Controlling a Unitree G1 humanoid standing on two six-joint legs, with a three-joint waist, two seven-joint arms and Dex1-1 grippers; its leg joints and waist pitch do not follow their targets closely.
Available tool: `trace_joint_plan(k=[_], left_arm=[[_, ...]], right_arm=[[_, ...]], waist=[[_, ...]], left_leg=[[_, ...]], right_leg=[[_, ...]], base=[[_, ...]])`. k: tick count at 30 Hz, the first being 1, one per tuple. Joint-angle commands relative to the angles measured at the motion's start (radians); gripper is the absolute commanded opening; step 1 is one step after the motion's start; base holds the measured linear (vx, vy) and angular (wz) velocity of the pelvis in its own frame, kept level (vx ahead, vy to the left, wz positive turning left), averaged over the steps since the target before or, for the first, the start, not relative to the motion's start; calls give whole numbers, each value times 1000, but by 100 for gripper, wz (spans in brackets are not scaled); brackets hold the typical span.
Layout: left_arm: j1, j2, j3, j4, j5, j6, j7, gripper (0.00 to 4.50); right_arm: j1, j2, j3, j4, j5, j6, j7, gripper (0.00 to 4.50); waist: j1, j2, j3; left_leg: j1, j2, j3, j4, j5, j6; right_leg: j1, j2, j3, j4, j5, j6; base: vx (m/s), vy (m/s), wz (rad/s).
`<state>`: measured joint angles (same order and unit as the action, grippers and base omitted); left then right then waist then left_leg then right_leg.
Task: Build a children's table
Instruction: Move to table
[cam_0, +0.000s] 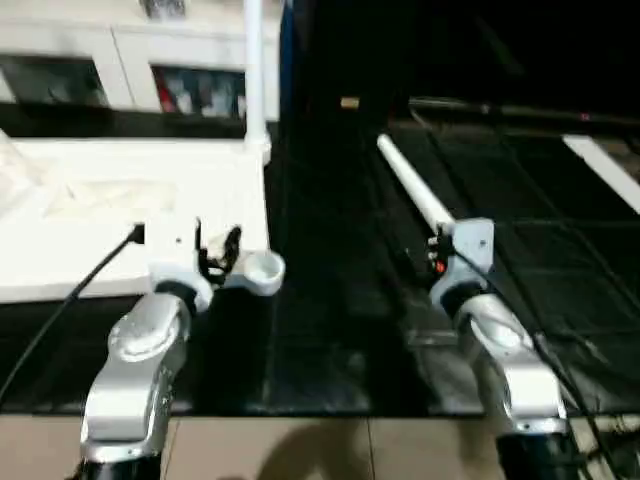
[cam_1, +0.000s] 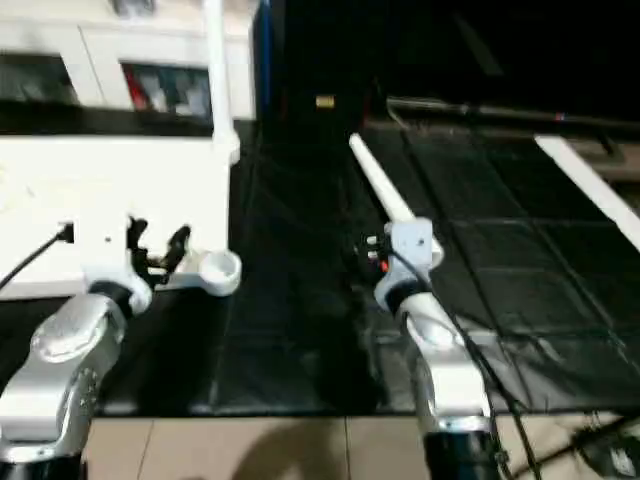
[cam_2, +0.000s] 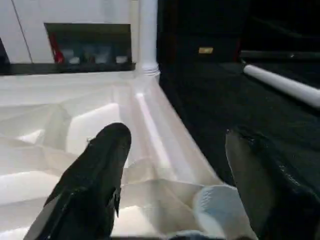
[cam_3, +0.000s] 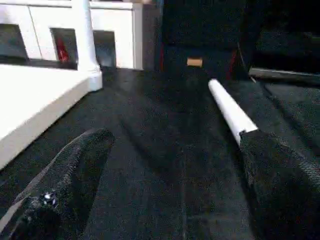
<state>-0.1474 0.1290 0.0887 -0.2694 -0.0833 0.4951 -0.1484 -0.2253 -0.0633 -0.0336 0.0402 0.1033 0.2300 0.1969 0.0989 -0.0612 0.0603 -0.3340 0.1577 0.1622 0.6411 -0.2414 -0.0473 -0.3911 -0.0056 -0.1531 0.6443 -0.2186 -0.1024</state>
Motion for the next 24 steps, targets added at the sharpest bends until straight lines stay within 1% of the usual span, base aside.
trace_joint_plan(k=[1, 2, 3, 4, 5, 6, 7, 8, 9, 10, 11, 12, 13, 14, 15, 16, 17, 18, 19, 20, 21, 22, 23, 24], left_arm=[[-7, 4, 8, 1, -3, 4, 3, 379], [-8, 2, 13, 1, -8, 4, 6, 379], [-8, 2, 15, 1, -9, 5, 6, 384], [-8, 1, 18, 0, -13, 6, 7, 395], [-8, 3, 20, -1, -15, 5, 9, 409], [-8, 4, 20, -1, -15, 4, 10, 417], [-8, 5, 20, -2, -16, 5, 9, 417], [-8, 5, 21, -2, -16, 6, 8, 421], [-6, 5, 21, -3, -16, 7, 7, 436], [-5, 5, 21, -4, -16, 8, 7, 436], [-4, 5, 21, -5, -17, 8, 8, 436], [-3, 5, 21, -6, -18, 8, 8, 436], [-3, 5, 21, -6, -18, 7, 9, 436], [-4, 5, 21, -5, -18, 7, 9, 436], [-5, 5, 21, -4, -18, 7, 9, 436], [-6, 4, 22, -3, -18, 8, 9, 436], [-6, 4, 22, -3, -18, 8, 10, 436], [-7, 6, 21, -3, -19, 8, 8, 436], [-6, 5, 20, -4, -19, 8, 7, 436], [-6, 5, 20, -4, -19, 8, 7, 436], [-4, 5, 18, -6, -18, 8, 7, 436], [-3, 6, 16, -7, -18, 8, 5, 436], [-3, 11, 11, -8, -14, 8, 2, 436], [-3, 12, 9, -8, -14, 7, 1, 436]], right_arm=[[-1, -10, 5, -25, -3, 28, 11, 450], [-6, -7, 4, -33, -6, 55, 4, 450], [-7, -5, 3, -35, -7, 62, 0, 450], [-9, -4, 4, -40, -7, 93, -4, 450], [-11, -3, 5, -44, 12, 139, 9, 450], [-11, 0, 4, -45, 21, 147, 13, 450], [-10, 3, 3, -41, 40, 144, 23, 450], [-9, 1, 4, -38, 42, 138, 26, 450], [-9, 0, 5, -36, 42, 137, 25, 450], [-8, 0, 5, -35, 42, 136, 24, 450], [-9, -1, 6, -31, 42, 129, 21, 450], [-9, -2, 6, -29, 41, 125, 20, 450], [-10, -5, 7, -25, 38, 118, 20, 450], [-12, -8, 8, -23, 35, 116, 20, 450], [-14, -9, 6, -21, 35, 119, 22, 450], [-16, -9, 3, -19, 38, 124, 21, 450], [-16, -7, -1, -23, 38, 135, 21, 450], [-18, -12, 2, -27, 33, 146, 29, 450], [-18, -13, 2, -29, 35, 151, 31, 450], [-18, -13, 2, -29, 35, 151, 31, 450], [-18, -13, 3, -30, 36, 153, 31, 450], [-18, -12, 2, -30, 35, 154, 26, 450], [-19, -5, -5, -29, 38, 152, 14, 450], [-21, -2, -10, -28, 40, 151, 9, 450]], waist=[[18, -2, -37], [8, 22, -49], [8, 22, -49], [5, 62, -71], [9, 58, -61], [-12, 22, -33], [16, -2, -22], [16, -2, -13], [16, -9, -21], [29, 1, -27], [24, 9, -27], [9, 21, -34], [-11, 32, -37], [-23, 37, -36], [-41, 38, -28], [-47, 33, -29], [-51, 23, -26], [-33, 3, -35], [-6, 1, -36], [-2, -4, -39], [3, -2, -50], [14, -8, -56], [1, 34, -75], [-21, 50, -77]], left_leg=[[-16, -15, 6, -22, -88, 79], [-3, 38, -17, -63, -115, 91], [-3, 38, -17, -63, -115, 91], [1, 313, -145, -159, -160, 177], [25, 309, -121, -167, -224, 160], [53, 178, -41, -160, -455, 34], [50, 33, 4, -45, -355, -37], [69, 32, 8, 8, -261, -23], [29, 27, 3, 9, -203, -1], [30, 33, 0, -36, -220, 11], [49, 42, -4, -66, -250, 8], [67, 70, -20, -114, -319, -4], [102, 118, -48, -151, -437, -2], [112, 141, -64, -169, -487, 0], [125, 163, -70, -193, -597, 0], [128, 158, -68, -195, -617, 0], [110, 112, -36, -172, -595, -2], [58, 45, -1, -121, -412, 16], [34, 27, -3, -69, -216, 62], [15, 27, -11, -54, -154, 76], [-8, 27, -17, -57, -68, 85], [-61, 23, -33, -52, -16, 128], [-57, 30, -57, -69, 66, 221], [-29, 29, -87, -82, 122, 285]], right_leg=[[45, -123, 90, -228, -736, 453], [58, -96, 44, -233, -551, 445], [58, -96, 44, -233, -551, 445], [101, -178, 95, -26, -132, 213], [55, -192, 128, 0, -51, 131], [23, -176, 151, -23, -144, 39], [20, -196, 150, -172, -764, 178], [-4, -224, 159, -215, -1008, 206], [50, -217, 150, -213, -1101, 217], [72, -188, 132, -202, -987, 189], [66, -163, 112, -197, -914, 168], [76, -125, 85, -173, -712, 117], [72, -113, 67, -148, -539, 62], [70, -110, 64, -123, -455, 35], [60, -116, 61, -93, -357, -9], [59, -121, 66, -87, -328, -30], [71, -142, 90, -118, -359, -71], [131, -166, 136, -158, -504, -82], [156, -204, 179, -190, -665, -72], [171, -210, 185, -193, -697, -69], [185, -187, 171, -179, -623, -81], [215, -197, 128, -167, -530, -74], [200, -176, 38, -159, -335, -47], [190, -124, -4, -141, -222, -48]], base=[[-34, -80, -7], [0, 0, 0], [0, 0, 0], [0, 0, 0], [0, 0, 0], [0, 0, 0], [2, -50, 19], [0, 0, 0], [0, 0, 0], [0, 0, 0], [53, 40, -4], [53, 40, -4], [40, 64, -7], [42, 79, -8], [42, 79, -8], [57, 56, -5], [89, 31, -3], [89, 31, -3], [99, 20, 1], [109, 33, 0], [109, 33, 0], [121, 43, 12], [133, 48, 47], [133, 48, 47]])
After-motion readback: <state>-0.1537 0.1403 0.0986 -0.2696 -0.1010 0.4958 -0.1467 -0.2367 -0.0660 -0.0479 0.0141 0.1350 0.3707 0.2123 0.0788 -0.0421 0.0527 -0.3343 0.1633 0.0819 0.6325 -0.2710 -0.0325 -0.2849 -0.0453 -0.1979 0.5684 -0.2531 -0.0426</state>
